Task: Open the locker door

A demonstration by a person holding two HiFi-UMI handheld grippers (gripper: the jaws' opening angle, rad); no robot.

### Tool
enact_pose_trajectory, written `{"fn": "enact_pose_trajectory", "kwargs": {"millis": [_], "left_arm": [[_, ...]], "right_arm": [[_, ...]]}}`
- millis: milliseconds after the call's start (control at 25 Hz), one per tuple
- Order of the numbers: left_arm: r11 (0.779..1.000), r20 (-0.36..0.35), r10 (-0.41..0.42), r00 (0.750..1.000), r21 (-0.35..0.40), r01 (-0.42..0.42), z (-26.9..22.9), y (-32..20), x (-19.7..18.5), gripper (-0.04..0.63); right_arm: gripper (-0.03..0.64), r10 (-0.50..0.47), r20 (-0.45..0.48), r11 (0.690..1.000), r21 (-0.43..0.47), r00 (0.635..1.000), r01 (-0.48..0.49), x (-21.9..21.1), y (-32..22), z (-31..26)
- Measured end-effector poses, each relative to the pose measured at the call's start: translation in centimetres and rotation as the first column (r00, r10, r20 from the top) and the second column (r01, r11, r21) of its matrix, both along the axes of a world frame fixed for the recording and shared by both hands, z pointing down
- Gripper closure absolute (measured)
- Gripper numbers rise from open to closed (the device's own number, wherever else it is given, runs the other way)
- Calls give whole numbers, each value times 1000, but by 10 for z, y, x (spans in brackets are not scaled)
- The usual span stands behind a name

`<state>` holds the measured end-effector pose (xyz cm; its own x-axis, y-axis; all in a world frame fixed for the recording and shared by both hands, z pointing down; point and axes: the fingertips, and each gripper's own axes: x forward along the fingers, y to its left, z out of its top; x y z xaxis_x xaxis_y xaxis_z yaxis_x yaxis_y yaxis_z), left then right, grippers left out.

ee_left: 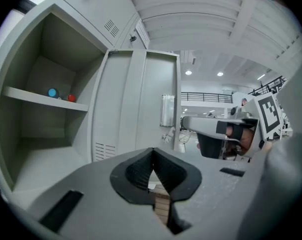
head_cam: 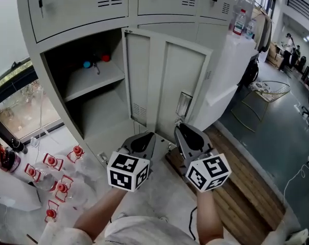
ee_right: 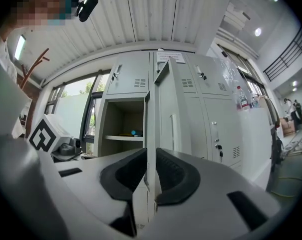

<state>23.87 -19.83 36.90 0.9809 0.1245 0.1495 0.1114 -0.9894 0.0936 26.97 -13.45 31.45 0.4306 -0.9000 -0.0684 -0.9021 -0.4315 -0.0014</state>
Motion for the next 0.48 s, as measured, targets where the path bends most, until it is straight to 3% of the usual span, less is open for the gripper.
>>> {"fn": "enact_pose_trajectory", "kwargs": {"millis": [240,480], "left_arm": [[995,10,-104,994,3,104,5,-25,-23,589],[974,5,-226,974,11,226,5,-58,-51,589]], "right_arm": [[574,-69,18,997,-45,997,70,-21,-29,18],[592,-166,41,984,-52,985,168,-45,-63,28]]}}
